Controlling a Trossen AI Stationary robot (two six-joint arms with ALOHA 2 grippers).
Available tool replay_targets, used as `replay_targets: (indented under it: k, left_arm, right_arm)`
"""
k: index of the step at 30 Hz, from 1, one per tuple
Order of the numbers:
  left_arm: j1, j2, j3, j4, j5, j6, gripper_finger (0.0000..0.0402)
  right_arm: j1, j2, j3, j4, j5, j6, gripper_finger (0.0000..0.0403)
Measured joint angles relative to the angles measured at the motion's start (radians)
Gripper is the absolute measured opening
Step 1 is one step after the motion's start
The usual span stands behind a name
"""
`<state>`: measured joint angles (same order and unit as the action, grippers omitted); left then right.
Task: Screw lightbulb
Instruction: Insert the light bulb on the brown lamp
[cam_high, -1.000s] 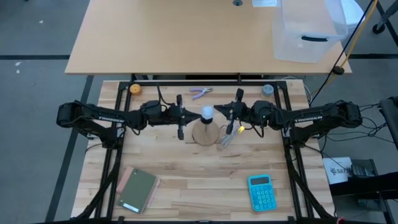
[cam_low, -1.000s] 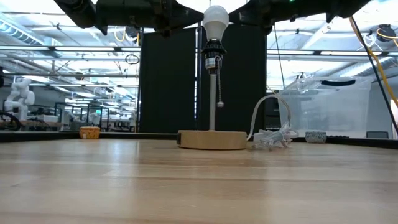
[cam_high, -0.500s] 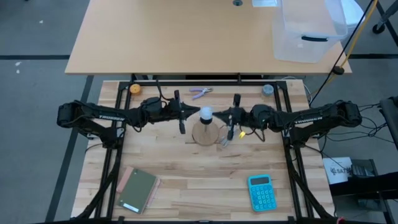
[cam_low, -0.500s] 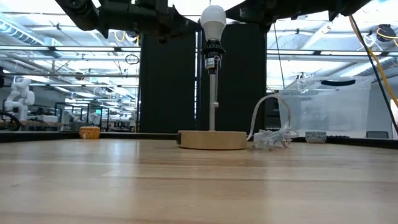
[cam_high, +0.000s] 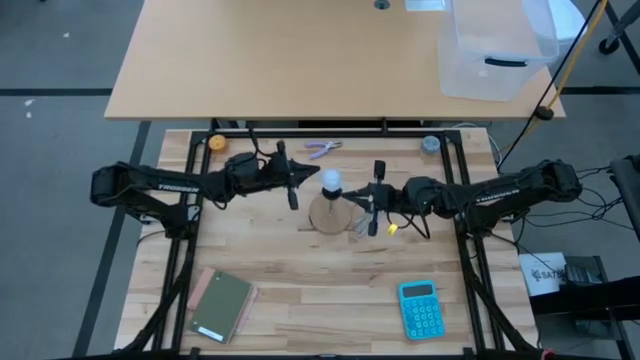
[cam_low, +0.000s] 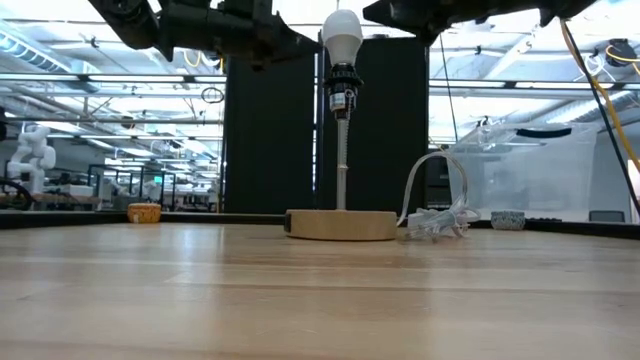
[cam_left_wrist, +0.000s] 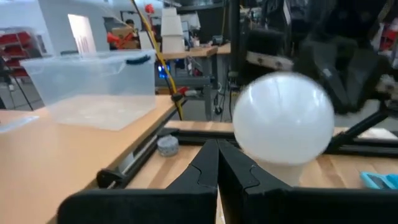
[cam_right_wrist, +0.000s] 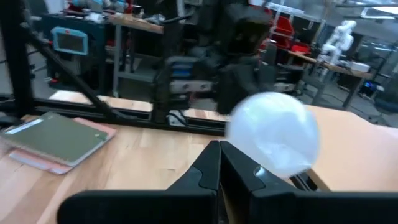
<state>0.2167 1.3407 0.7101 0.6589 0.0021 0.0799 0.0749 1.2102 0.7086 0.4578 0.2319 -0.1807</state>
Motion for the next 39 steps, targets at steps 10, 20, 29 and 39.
replay_targets:
  k: [10, 20, 29, 39]
  left_arm:
    - [-0.04, -0.099, 0.0, -0.013, 0.044, 0.033, 0.0]
    - [-0.108, -0.043, 0.0, -0.018, 0.063, 0.043, 0.0]
    - [-0.104, -0.011, 0.0, -0.016, 0.01, 0.038, 0.0]
    - [-0.075, -0.011, 0.0, -0.022, 0.007, 0.028, 0.0]
  right_arm:
    - [0.002, 0.0, 0.0, 0.048, 0.237, -0.054, 0.0]
    - [-0.112, 0.042, 0.0, 0.114, 0.157, -0.065, 0.0]
    - [-0.133, 0.052, 0.0, 0.129, 0.099, -0.044, 0.0]
    - [-0.123, 0.051, 0.0, 0.118, 0.07, -0.018, 0.0]
